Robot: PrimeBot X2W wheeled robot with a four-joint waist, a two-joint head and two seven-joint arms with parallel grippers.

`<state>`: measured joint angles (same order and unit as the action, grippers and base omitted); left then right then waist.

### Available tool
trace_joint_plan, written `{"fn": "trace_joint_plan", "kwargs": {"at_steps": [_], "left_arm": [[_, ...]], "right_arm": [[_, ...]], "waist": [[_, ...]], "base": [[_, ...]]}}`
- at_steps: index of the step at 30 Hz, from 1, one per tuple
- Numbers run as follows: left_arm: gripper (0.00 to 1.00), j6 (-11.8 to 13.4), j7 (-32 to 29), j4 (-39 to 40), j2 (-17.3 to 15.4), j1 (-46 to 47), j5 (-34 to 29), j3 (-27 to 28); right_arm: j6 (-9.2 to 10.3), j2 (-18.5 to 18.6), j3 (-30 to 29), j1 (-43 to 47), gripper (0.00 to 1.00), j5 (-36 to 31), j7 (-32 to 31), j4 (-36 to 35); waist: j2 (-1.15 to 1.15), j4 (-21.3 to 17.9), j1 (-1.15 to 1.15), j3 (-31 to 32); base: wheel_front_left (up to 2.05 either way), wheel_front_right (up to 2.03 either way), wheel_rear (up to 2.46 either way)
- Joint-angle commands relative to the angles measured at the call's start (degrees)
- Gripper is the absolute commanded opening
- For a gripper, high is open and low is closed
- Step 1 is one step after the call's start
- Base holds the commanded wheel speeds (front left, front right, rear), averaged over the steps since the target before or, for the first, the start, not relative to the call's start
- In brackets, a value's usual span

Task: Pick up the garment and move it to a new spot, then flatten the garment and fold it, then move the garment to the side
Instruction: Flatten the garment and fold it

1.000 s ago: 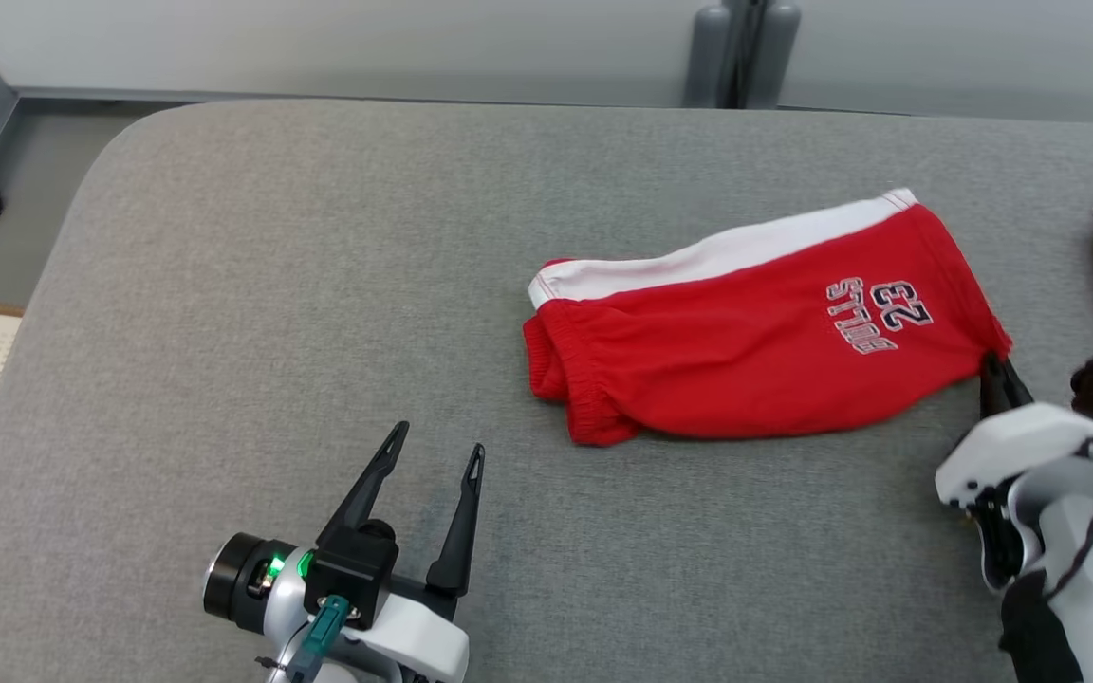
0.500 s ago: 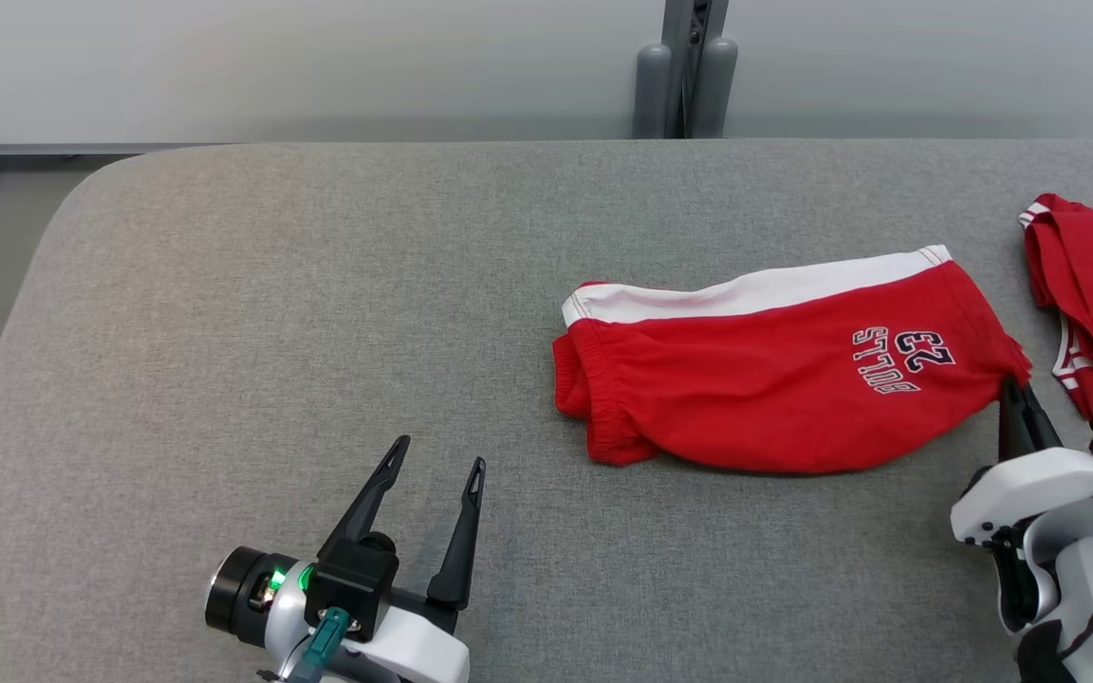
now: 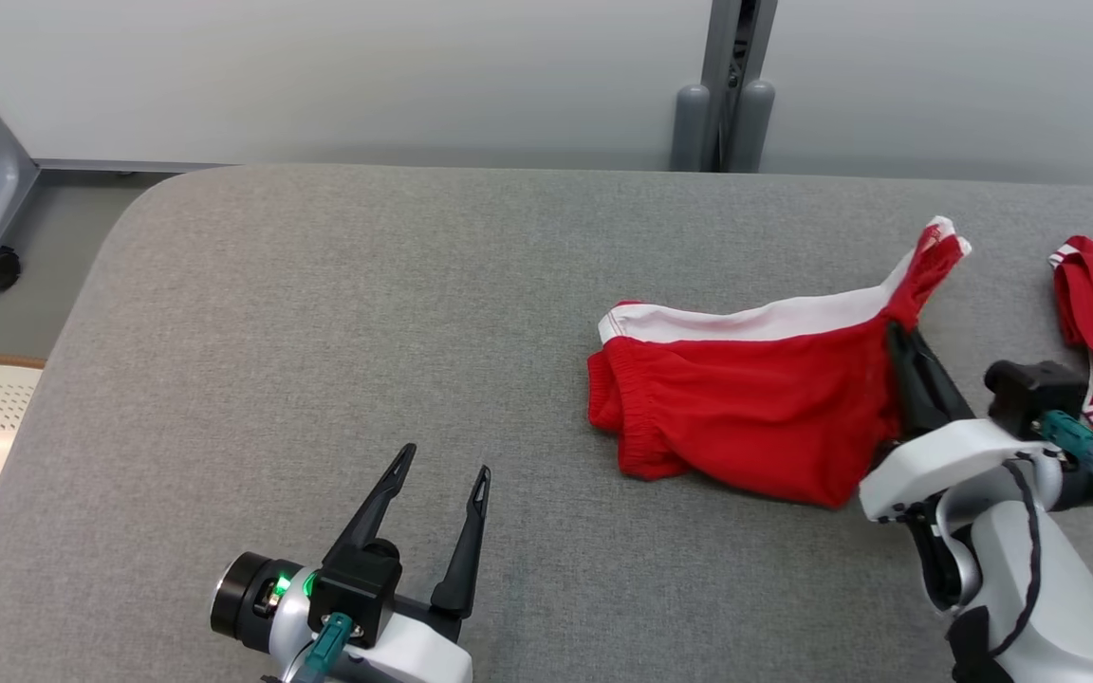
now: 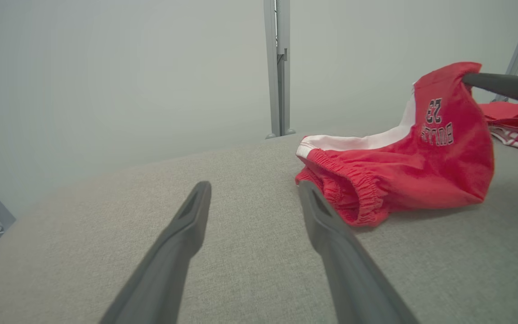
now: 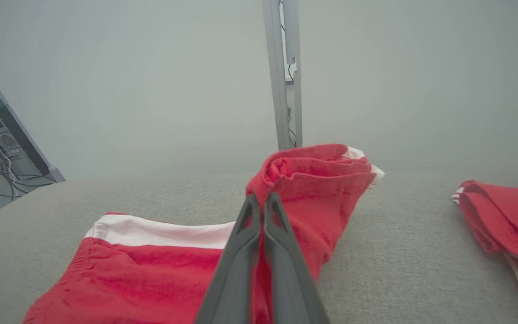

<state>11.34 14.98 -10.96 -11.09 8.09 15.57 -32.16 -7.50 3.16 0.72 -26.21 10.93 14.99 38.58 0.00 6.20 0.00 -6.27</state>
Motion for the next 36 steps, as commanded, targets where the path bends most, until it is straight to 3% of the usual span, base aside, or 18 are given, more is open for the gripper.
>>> {"fn": "trace_joint_plan", "kwargs": {"at_steps": [1, 20, 30, 31, 33, 34, 35, 36], "left_arm": [[1.0, -0.3, 0.2, -0.1, -0.1, -0.3, -0.4, 0.2], [1.0, -1.1, 0.2, -0.8, 1.3, -0.6, -0.7, 0.5], [1.0, -1.9, 0.2, 0.2, 1.9, -1.3, -1.0, 1.7], [1.0, -2.0, 0.2, 0.1, 2.0, -1.4, -1.1, 1.8], [1.0, -2.1, 0.2, 0.0, 2.1, -1.5, -1.3, 2.0], [1.0, -2.1, 0.2, -0.1, 2.1, -1.5, -1.4, 2.1], [1.0, -2.2, 0.2, -0.2, 2.1, -1.6, -1.4, 2.2], [1.0, -2.2, 0.2, -0.3, 2.1, -1.6, -1.4, 2.3]], "right_arm": [[0.02, 0.0, 1.8, -0.6, 0.0, 1.0, 0.3, -0.4], [0.02, 0.0, 26.2, -1.6, 0.0, 8.9, -0.1, -0.1], [0.02, -0.1, 30.9, 1.3, 0.0, 9.1, -1.0, 0.2], [0.02, -0.1, 31.1, 1.5, 0.07, 9.1, -1.0, 0.0], [0.02, -0.1, 31.8, 2.1, 0.38, 9.4, -1.2, -0.5], [0.02, -0.1, 32.2, 2.4, 0.6, 9.5, -1.4, -0.7], [0.02, -0.1, 32.5, 2.6, 0.99, 9.7, -1.4, -1.1], [0.02, -0.1, 32.9, 2.9, 1.0, 10.0, -1.5, -1.5]], "waist": [[0.0, 0.6, 0.0, 0.3], [0.0, 5.7, 0.0, 0.3], [0.0, 5.7, 0.0, -0.4], [0.0, 5.6, 0.0, -0.4], [0.0, 5.3, 0.0, -0.4], [0.0, 5.2, 0.0, -0.3], [0.0, 5.0, 0.0, -0.3], [0.0, 4.8, 0.0, -0.2]], "base": [[0.0, 0.0, 0.0], [0.0, 0.0, 0.0], [0.0, 0.0, 0.0], [0.0, 0.0, 0.0], [0.0, 0.0, 0.0], [0.0, 0.0, 0.0], [0.0, 0.0, 0.0], [0.0, 0.0, 0.0]]}}
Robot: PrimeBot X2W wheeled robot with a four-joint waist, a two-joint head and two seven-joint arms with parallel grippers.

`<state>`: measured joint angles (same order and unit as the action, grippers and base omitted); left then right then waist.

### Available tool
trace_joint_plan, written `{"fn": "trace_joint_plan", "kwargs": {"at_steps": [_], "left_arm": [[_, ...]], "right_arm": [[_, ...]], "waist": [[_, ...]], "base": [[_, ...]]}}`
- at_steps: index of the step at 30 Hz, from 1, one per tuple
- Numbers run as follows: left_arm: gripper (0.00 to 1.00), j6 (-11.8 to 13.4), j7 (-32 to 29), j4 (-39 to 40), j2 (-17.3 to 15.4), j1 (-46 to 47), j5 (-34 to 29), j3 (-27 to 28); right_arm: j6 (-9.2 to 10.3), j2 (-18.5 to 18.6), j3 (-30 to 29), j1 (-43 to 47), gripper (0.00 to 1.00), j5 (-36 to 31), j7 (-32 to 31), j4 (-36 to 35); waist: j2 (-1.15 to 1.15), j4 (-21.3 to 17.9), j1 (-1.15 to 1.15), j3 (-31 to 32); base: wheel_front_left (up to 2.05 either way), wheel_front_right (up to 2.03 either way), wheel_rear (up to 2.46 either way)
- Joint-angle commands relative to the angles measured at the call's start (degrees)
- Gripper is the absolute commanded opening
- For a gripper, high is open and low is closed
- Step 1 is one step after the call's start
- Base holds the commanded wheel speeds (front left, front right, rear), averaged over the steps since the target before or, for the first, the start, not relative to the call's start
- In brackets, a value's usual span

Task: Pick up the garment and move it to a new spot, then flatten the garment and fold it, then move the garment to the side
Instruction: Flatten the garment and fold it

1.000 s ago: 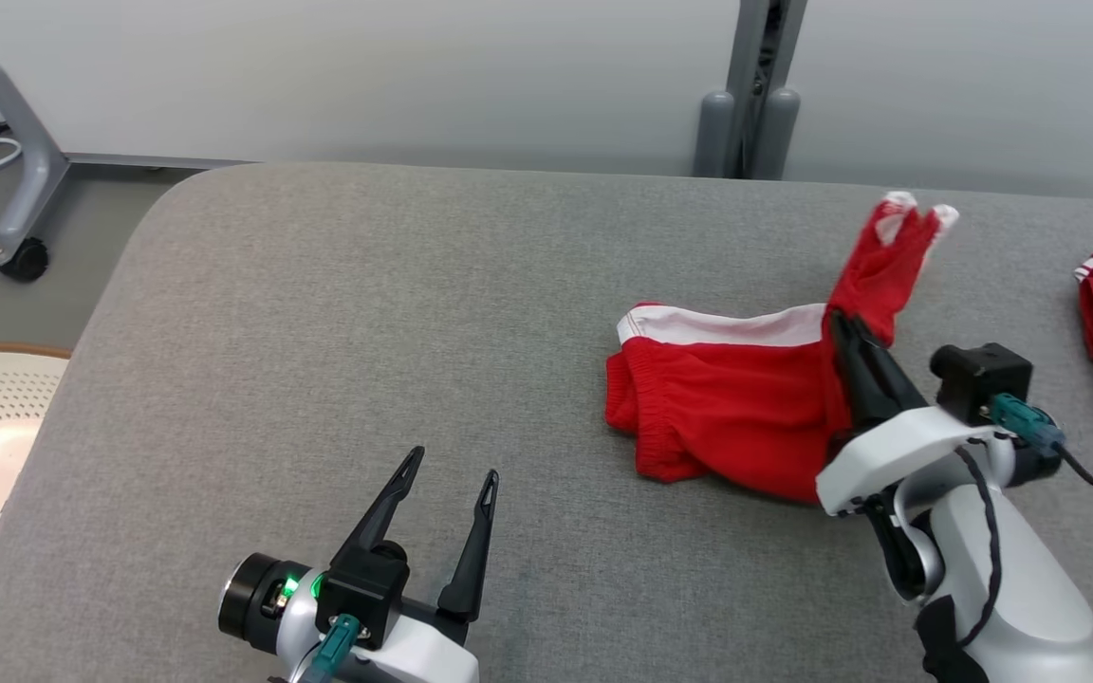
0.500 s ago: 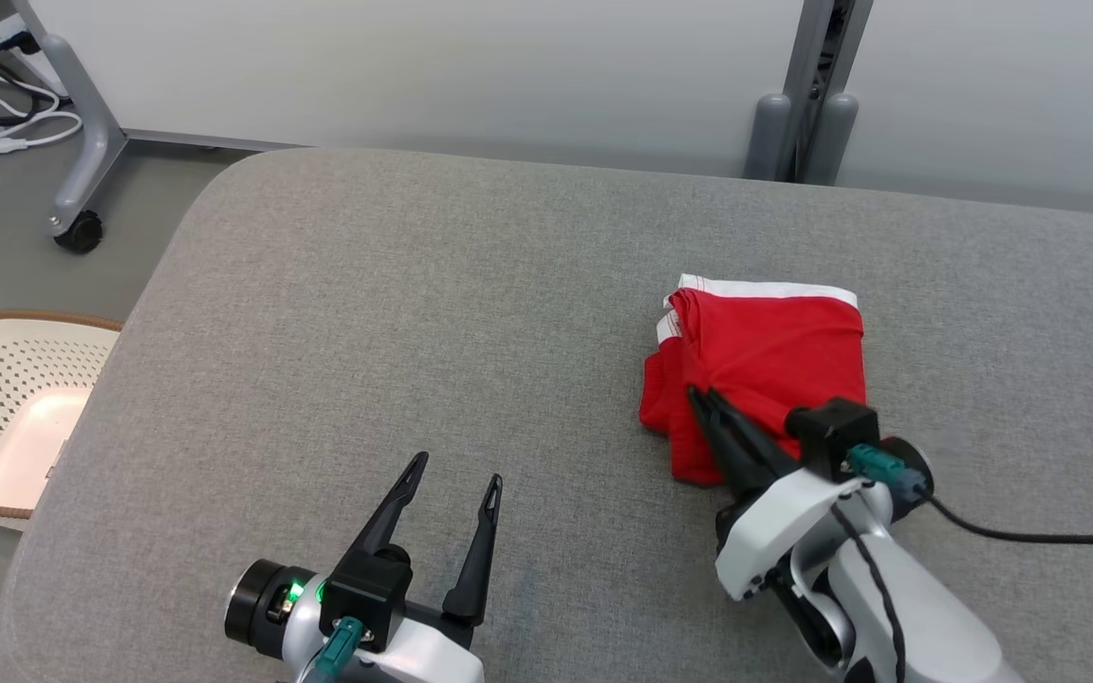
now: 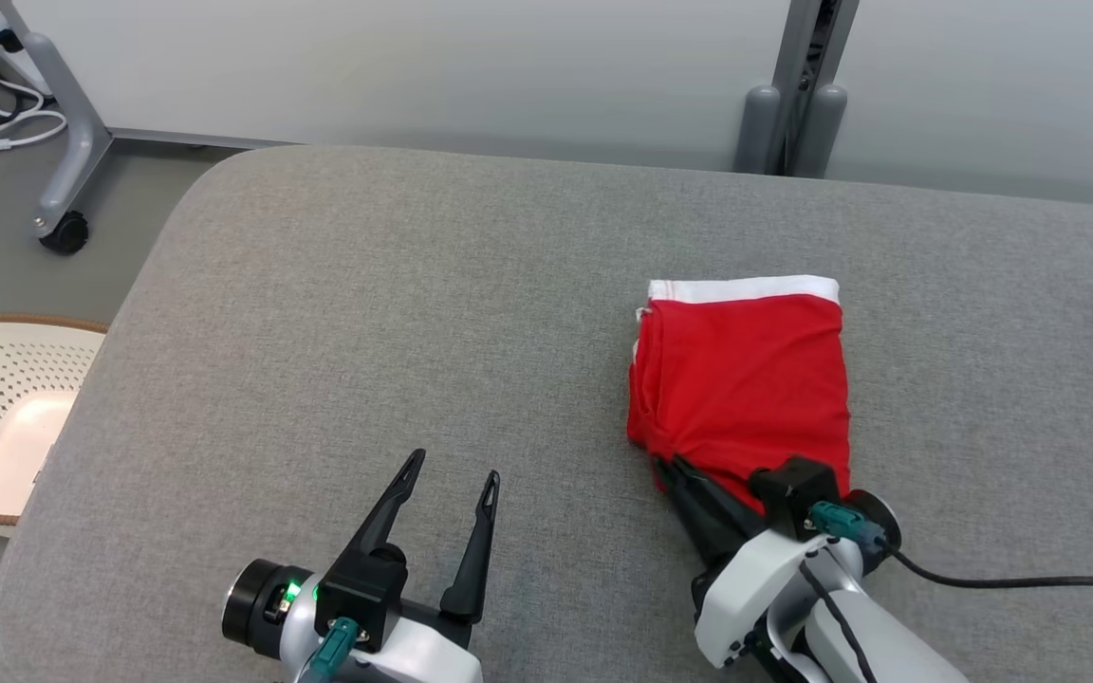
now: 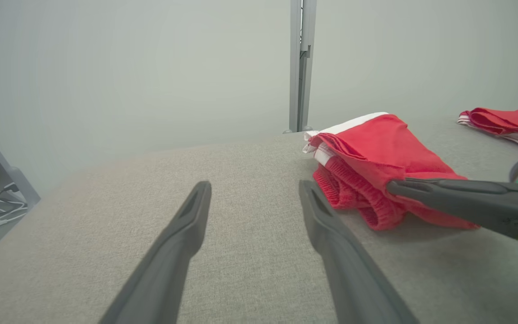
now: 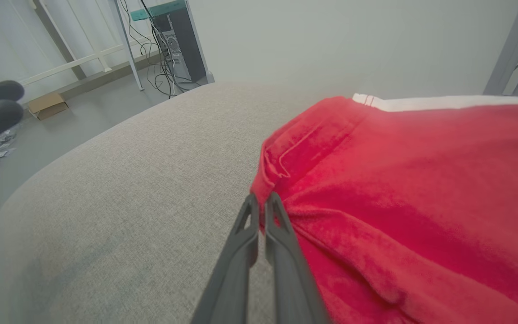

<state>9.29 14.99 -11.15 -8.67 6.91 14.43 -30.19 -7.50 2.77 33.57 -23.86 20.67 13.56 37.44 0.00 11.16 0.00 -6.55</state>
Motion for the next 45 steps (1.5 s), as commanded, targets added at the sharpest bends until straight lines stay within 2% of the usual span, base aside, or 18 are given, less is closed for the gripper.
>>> {"fn": "trace_joint_plan", "kwargs": {"at_steps": [1, 6, 10, 25, 32, 45], "left_arm": [[1.0, -0.2, 0.2, -0.2, -0.3, -0.4, -0.3, 0.4], [1.0, 0.4, 0.2, -0.8, -0.2, -0.5, -0.4, 0.5], [1.0, 0.9, 0.2, -0.4, -0.5, -0.8, 0.2, 1.1], [1.0, 3.7, -1.4, 3.5, -0.4, -1.8, 4.5, 5.3], [1.0, 6.1, -0.8, 5.1, -0.9, -3.0, 4.8, 8.0], [1.0, 7.4, 0.2, 6.6, -1.7, -7.9, 4.1, 10.9]], "right_arm": [[0.02, 0.3, 0.7, 1.0, 1.0, 0.7, -0.2, -0.9], [0.02, 0.3, 2.7, 2.4, 1.0, 3.6, -0.2, -5.0], [0.02, 0.3, 1.1, 2.9, 1.0, 3.0, 0.2, -7.5], [0.02, 0.8, -16.5, 2.2, 1.0, -5.7, 1.5, -8.5], [0.02, 0.8, -25.0, 6.7, 1.0, -10.0, 1.8, -13.3], [0.02, 0.3, -29.9, 20.8, 1.0, -14.3, 1.7, -26.1]], "waist": [[0.0, -0.4, 0.0, 0.2], [0.0, -1.6, 0.0, 0.8], [0.0, -3.2, 0.0, 1.5], [0.0, -9.2, 0.0, 1.9], [0.0, -10.5, 0.0, 2.2], [0.0, -10.6, 0.0, 6.4]], "base": [[0.0, 0.0, 0.0], [0.0, 0.0, 0.0], [0.0, 0.0, 0.0], [0.0, 0.0, 0.0], [0.0, 0.0, 0.0], [0.0, 0.0, 0.0]]}}
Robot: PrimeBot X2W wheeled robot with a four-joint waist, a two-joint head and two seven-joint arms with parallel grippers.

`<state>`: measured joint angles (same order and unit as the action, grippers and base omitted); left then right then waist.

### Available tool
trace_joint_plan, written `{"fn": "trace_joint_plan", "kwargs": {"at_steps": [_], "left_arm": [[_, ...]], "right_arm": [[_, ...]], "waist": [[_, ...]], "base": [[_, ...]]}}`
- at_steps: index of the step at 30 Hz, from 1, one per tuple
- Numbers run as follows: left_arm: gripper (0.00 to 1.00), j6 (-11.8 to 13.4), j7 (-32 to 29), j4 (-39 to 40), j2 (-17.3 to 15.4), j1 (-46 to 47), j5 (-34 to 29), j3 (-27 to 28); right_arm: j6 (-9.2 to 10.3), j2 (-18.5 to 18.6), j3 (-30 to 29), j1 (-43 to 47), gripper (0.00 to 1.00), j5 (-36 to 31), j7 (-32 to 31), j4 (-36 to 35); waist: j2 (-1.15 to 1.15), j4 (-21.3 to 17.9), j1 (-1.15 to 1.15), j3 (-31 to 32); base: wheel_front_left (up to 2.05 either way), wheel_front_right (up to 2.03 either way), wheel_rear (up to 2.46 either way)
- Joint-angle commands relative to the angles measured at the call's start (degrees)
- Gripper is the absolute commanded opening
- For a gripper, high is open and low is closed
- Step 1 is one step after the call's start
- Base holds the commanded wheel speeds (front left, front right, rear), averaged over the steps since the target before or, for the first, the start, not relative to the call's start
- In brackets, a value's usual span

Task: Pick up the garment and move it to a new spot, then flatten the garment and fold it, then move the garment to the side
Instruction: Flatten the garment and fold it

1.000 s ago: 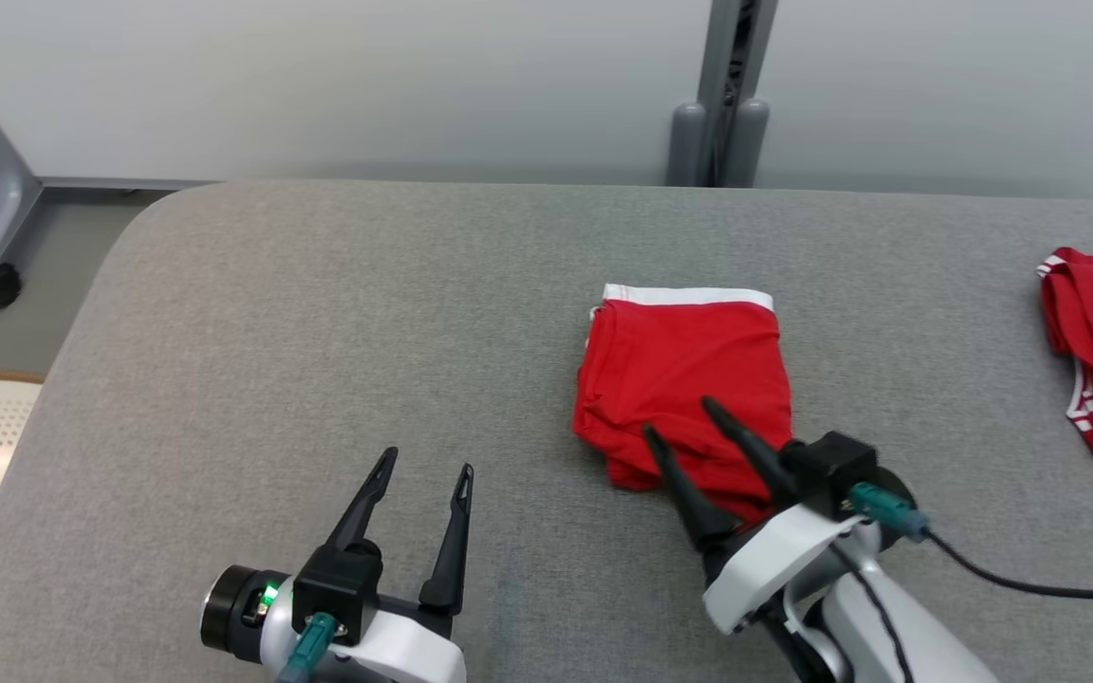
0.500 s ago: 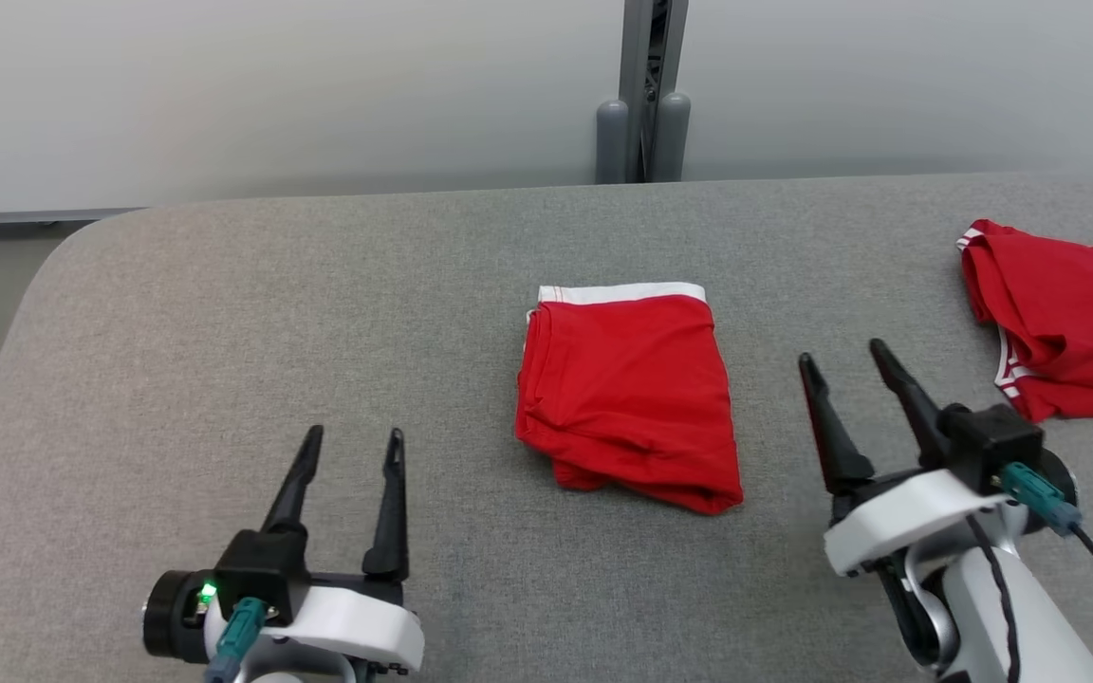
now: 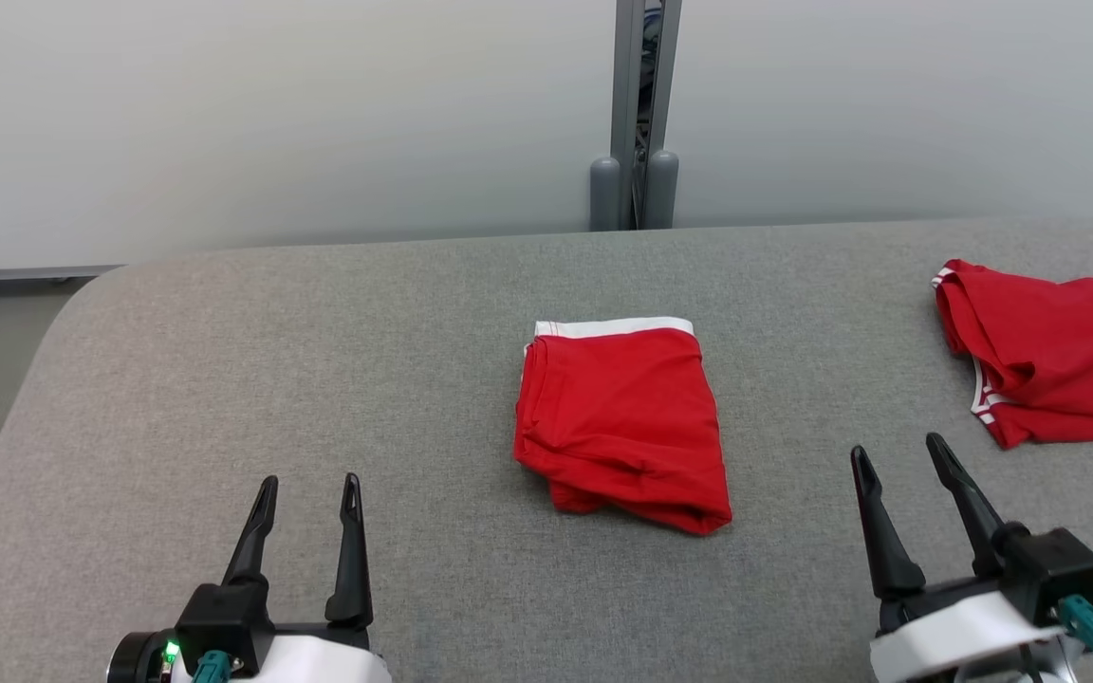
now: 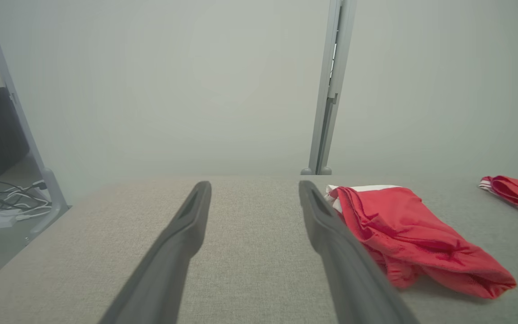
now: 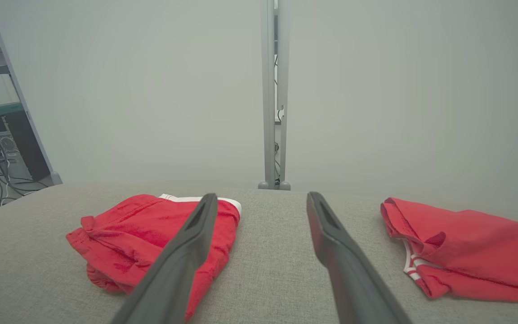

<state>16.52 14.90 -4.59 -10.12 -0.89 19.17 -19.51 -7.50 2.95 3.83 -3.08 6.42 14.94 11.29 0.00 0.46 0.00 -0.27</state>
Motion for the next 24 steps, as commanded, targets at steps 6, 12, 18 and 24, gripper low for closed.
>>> {"fn": "trace_joint_plan", "kwargs": {"at_steps": [6, 12, 18, 24], "left_arm": [[1.0, -1.7, 0.3, -0.6, 0.6, -2.3, -1.5, 1.4], [1.0, -3.4, 0.3, -0.6, 2.2, -3.8, -2.8, 3.8], [1.0, -5.3, 0.3, -0.6, 3.5, -4.2, -4.9, 5.5], [1.0, -6.6, 0.3, -1.3, 4.6, -4.3, -6.4, 6.8]], "right_arm": [[0.02, 0.1, -0.4, 5.1, 1.0, 0.2, 0.3, -3.3], [0.02, 0.1, -0.9, 7.3, 1.0, 0.7, 0.3, -3.8], [0.02, 0.1, -0.4, 7.6, 1.0, 1.1, 0.3, -3.7], [0.02, 0.1, 0.3, 7.3, 1.0, 1.6, 0.3, -3.3]], "waist": [[0.0, 0.9, 0.0, 1.6], [0.0, 1.1, 0.0, 2.2], [0.0, 1.0, 0.0, 1.8], [0.0, 0.9, 0.0, 1.6]], "base": [[0.0, 0.0, 0.0], [0.0, 0.0, 0.0], [0.0, 0.0, 0.0], [0.0, 0.0, 0.0]]}}
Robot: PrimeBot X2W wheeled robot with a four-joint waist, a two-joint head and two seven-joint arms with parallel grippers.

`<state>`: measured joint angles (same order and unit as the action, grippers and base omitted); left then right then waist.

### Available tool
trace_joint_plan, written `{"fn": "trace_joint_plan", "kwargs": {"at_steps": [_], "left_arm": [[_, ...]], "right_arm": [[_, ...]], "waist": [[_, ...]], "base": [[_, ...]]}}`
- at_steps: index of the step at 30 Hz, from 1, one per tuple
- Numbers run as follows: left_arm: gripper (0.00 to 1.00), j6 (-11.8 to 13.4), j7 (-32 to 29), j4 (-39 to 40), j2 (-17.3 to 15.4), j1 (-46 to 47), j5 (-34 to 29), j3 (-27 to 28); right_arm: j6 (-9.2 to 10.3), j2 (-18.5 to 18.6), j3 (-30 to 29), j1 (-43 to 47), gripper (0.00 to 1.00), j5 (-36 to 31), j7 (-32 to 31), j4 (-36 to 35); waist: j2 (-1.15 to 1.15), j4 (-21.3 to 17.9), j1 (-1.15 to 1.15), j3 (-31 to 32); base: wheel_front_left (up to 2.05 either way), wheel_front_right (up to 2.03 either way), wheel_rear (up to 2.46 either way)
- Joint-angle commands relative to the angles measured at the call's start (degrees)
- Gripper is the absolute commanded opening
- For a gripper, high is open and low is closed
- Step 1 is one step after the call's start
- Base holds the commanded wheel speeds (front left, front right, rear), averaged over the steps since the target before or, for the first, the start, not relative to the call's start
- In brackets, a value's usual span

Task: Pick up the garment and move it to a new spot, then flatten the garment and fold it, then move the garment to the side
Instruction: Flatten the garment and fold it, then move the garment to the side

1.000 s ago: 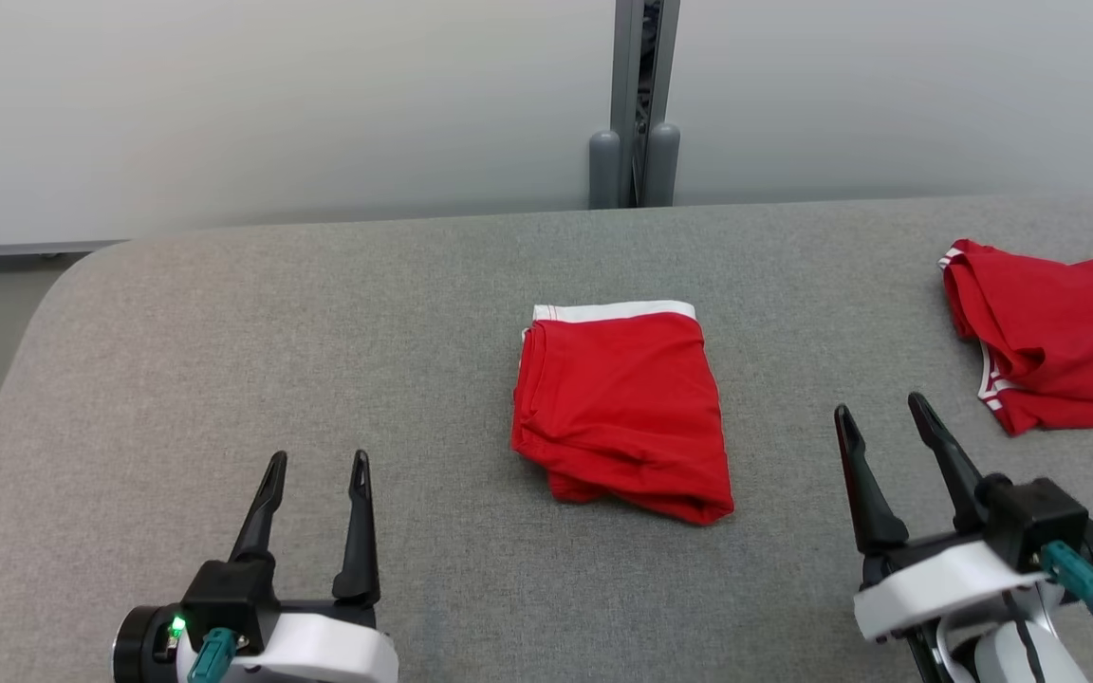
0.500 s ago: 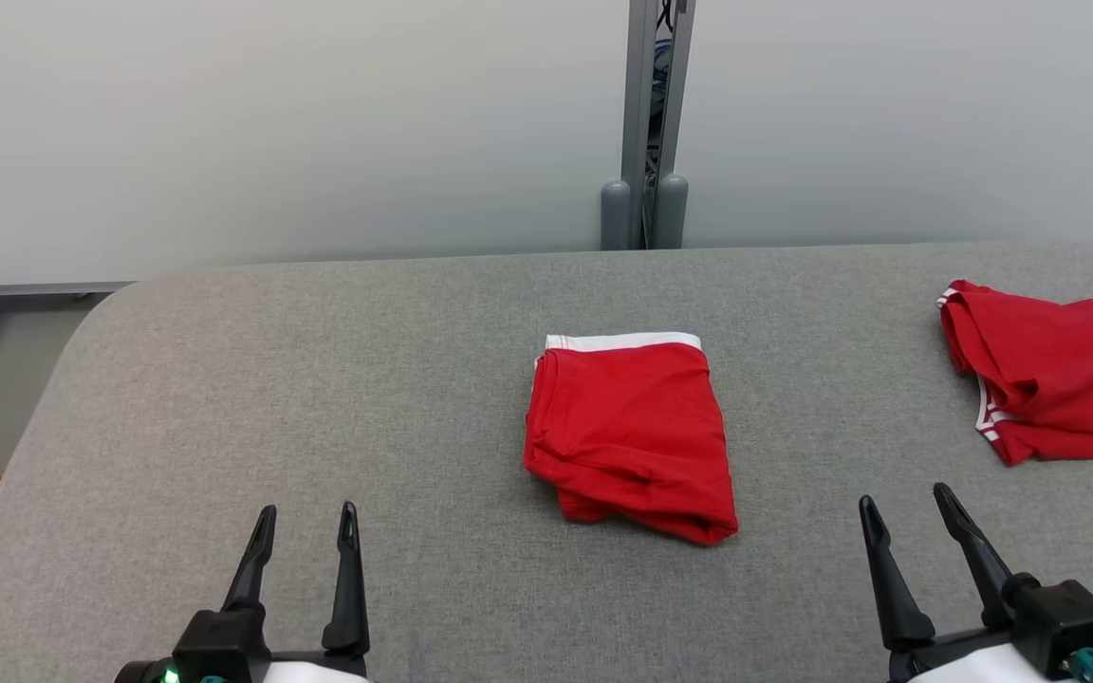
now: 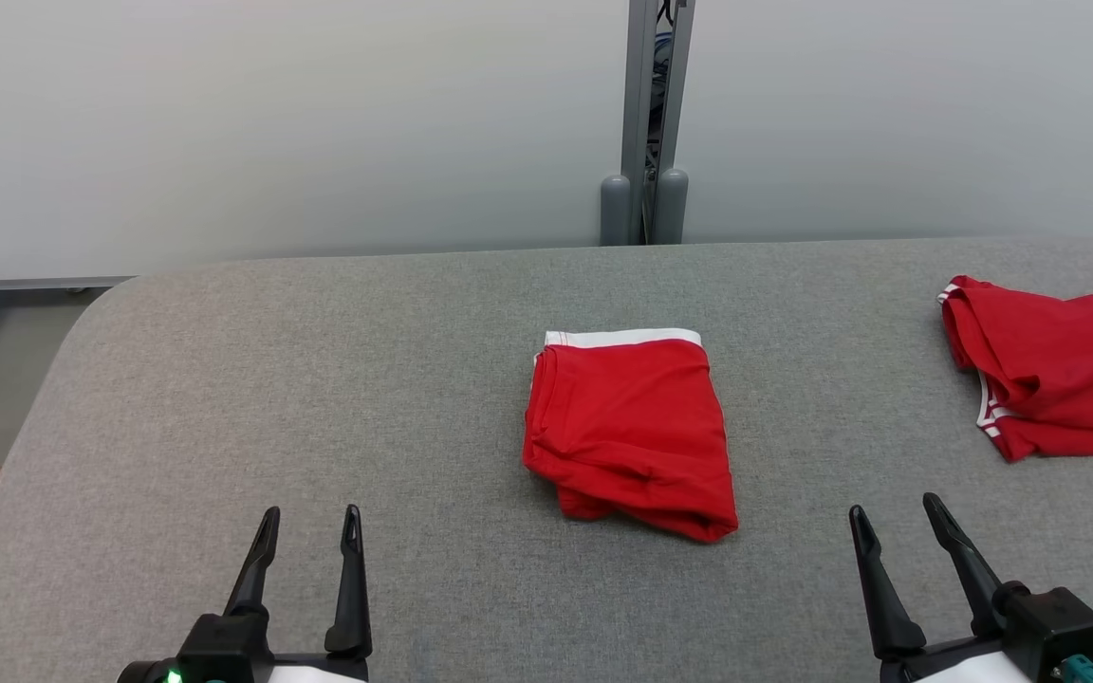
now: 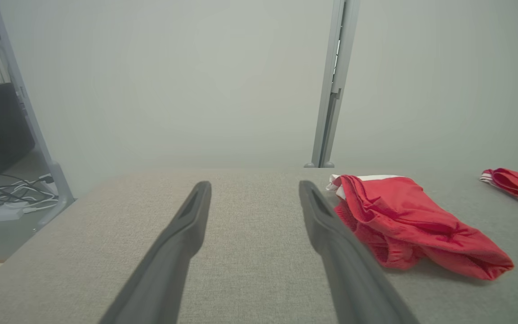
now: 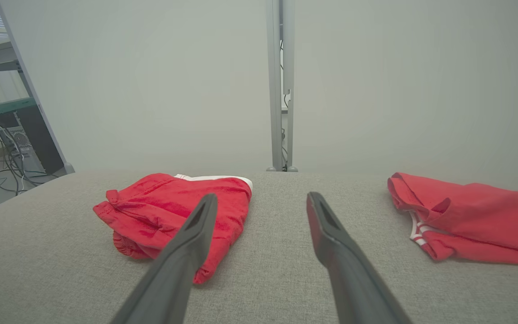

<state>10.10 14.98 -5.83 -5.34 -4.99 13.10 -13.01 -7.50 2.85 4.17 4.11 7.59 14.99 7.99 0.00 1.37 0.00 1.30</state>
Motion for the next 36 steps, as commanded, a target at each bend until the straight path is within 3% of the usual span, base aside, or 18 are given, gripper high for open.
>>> {"fn": "trace_joint_plan", "kwargs": {"at_steps": [1, 10, 17, 30, 36], "left_arm": [[1.0, -0.4, 0.2, -0.2, -0.1, -0.1, -0.5, 0.4], [1.0, -1.8, 0.2, -1.1, 1.1, 0.2, -1.9, 1.5], [1.0, -2.7, 0.2, -1.3, 1.6, 0.8, -2.4, 1.8], [1.0, -4.0, 0.2, -1.4, 2.3, 3.7, -2.3, -0.3], [1.0, -3.9, 0.2, -1.6, 2.3, 5.8, -1.4, -2.4]], "right_arm": [[0.02, 0.2, 0.1, 0.0, 1.0, 0.4, 0.3, 0.1], [0.02, 0.2, 0.3, -0.1, 1.0, 1.5, 0.3, 1.0], [0.02, 0.2, 0.4, -1.9, 1.0, 9.4, 0.3, 4.6], [0.01, 0.2, 4.0, -19.6, 1.0, 30.4, 0.3, 26.0], [0.01, 0.3, 7.4, -28.9, 1.0, 34.4, 0.3, 38.2]], "waist": [[0.0, 0.0, 0.0, 0.0], [0.0, 0.2, 0.0, 0.1], [0.0, 0.8, 0.0, -0.3], [0.0, 5.8, 0.0, -5.3], [0.0, 8.6, 0.0, -8.5]], "base": [[0.0, 0.0, 0.0], [0.0, 0.0, 0.0], [0.0, 0.0, 0.0], [0.0, 0.0, 0.0], [0.0, 0.0, 0.0]]}}
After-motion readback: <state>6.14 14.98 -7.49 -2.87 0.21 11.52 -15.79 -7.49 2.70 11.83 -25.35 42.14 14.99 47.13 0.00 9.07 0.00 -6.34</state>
